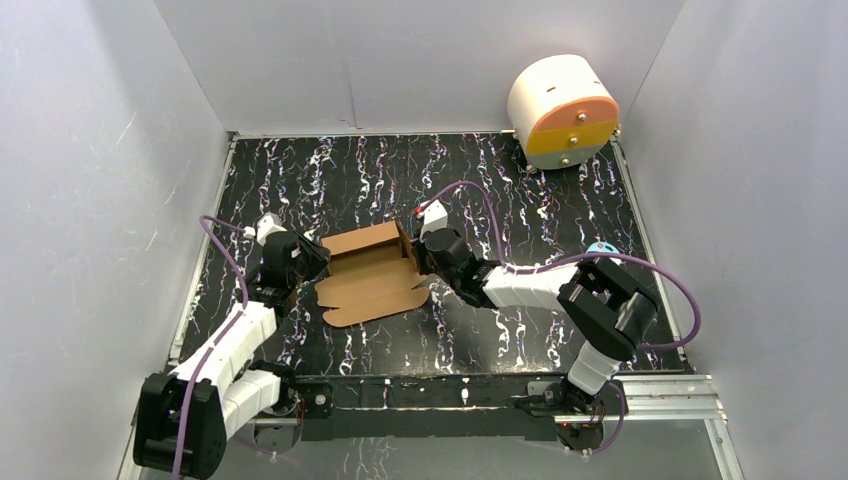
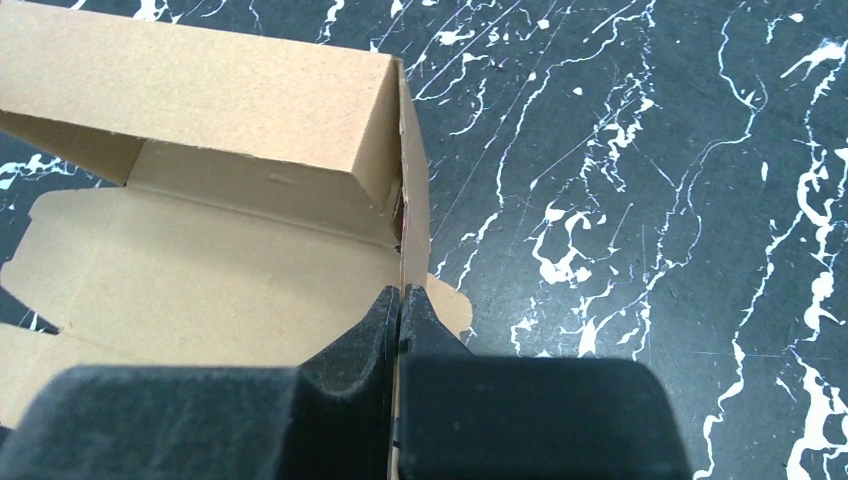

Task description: Fold the paper box

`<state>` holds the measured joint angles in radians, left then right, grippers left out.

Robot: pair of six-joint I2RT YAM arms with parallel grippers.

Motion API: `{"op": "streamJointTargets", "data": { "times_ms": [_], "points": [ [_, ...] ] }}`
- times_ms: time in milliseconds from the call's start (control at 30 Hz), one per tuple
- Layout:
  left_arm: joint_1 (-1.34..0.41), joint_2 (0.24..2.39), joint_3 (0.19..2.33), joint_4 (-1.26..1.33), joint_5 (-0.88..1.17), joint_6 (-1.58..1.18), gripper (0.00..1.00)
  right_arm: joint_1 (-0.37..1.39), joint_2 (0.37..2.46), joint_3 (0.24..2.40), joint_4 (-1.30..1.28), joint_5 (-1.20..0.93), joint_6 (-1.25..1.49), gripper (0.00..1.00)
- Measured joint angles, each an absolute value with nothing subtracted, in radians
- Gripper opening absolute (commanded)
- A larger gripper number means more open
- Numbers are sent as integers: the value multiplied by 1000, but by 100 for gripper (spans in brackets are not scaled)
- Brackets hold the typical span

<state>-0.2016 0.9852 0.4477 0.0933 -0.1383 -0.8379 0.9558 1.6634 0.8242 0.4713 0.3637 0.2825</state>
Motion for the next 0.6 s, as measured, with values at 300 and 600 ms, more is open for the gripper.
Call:
{"op": "streamJointTargets", "data": {
  "times_ms": [300, 600],
  "points": [
    [-197, 997, 447, 114, -33, -865, 22, 956, 1663, 871, 400, 340, 294, 0],
    [-197, 966, 402, 130, 102, -916, 24, 955, 1678, 881, 385, 422, 318, 0]
  ]
}}
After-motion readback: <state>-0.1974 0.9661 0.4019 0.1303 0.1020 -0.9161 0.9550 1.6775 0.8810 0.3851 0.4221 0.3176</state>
